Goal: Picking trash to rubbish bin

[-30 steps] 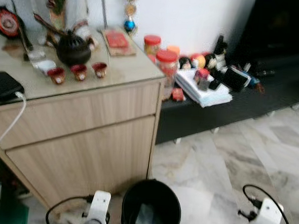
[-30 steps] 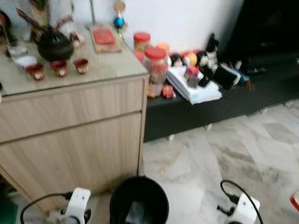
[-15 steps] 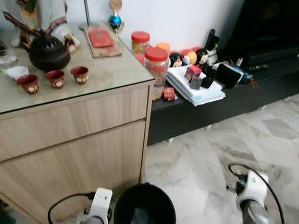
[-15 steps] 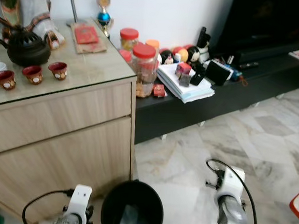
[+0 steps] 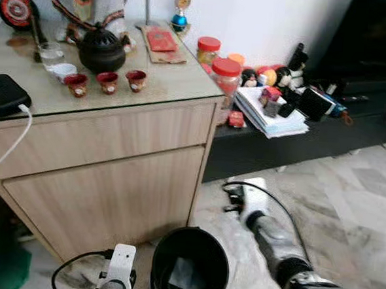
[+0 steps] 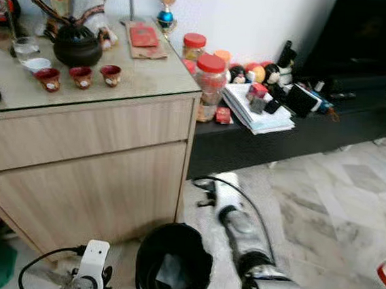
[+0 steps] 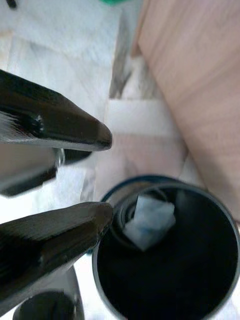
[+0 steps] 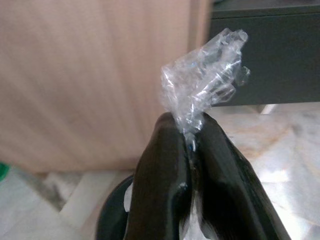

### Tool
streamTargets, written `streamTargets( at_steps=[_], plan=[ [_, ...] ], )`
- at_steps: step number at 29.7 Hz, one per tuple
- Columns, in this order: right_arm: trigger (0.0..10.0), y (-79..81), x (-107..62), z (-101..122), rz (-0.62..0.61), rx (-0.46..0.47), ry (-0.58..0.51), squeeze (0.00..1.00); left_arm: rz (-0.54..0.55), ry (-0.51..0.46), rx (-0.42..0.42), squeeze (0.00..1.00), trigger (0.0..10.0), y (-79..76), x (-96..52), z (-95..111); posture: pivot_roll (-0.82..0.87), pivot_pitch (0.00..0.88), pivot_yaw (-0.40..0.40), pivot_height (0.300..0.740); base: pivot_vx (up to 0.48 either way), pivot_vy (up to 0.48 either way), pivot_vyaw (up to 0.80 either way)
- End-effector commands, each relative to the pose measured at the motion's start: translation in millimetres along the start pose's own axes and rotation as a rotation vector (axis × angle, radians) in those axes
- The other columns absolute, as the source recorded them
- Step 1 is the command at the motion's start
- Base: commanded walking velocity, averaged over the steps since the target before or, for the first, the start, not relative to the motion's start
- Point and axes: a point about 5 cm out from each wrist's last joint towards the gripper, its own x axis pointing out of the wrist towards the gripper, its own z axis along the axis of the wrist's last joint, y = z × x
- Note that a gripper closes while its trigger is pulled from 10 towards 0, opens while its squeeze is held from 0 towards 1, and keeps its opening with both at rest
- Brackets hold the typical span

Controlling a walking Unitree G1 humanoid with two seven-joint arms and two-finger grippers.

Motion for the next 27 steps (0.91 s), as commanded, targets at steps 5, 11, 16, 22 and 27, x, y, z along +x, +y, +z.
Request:
streamTargets(
  at_steps=[5, 11, 16, 22, 27],
  plan=[
    [10.0, 28.1, 11.8, 10, 0.047, -0.057, -0.006, 0.00, -0.145, -0.089, -0.117, 0.00, 10.0, -17.9, 2.7, 23, -0.02, 0.071, -0.162, 0.740, 0.000, 0.000, 0.00],
    [10.0, 39.6, 14.7, 11, 0.050, -0.057, -0.016, 0.00, -0.334, -0.107, -0.054, 0.00, 10.0, -40.5, 1.3, 32, 0.00, 0.080, -0.176, 0.740, 0.000, 0.000, 0.00],
    [10.0, 44.3, 15.9, 11, 0.046, -0.051, -0.023, 0.00, -0.366, -0.100, -0.044, 0.00, 10.0, -43.6, 0.5, 31, 0.01, 0.086, -0.182, 0.740, 0.000, 0.000, 0.00],
    [10.0, 51.1, 17.7, 12, 0.041, -0.047, -0.020, 0.00, -0.399, -0.098, -0.036, 0.00, 10.0, -45.8, -1.2, 26, 0.02, 0.097, -0.187, 0.740, 0.000, 0.000, 0.00],
    [10.0, 52.3, 18.5, 12, 0.026, -0.048, -0.018, 0.00, -0.409, -0.097, -0.042, 0.00, 10.0, -43.6, -1.8, 23, 0.03, 0.104, -0.188, 0.740, 0.000, 0.000, 0.00]
  ],
)
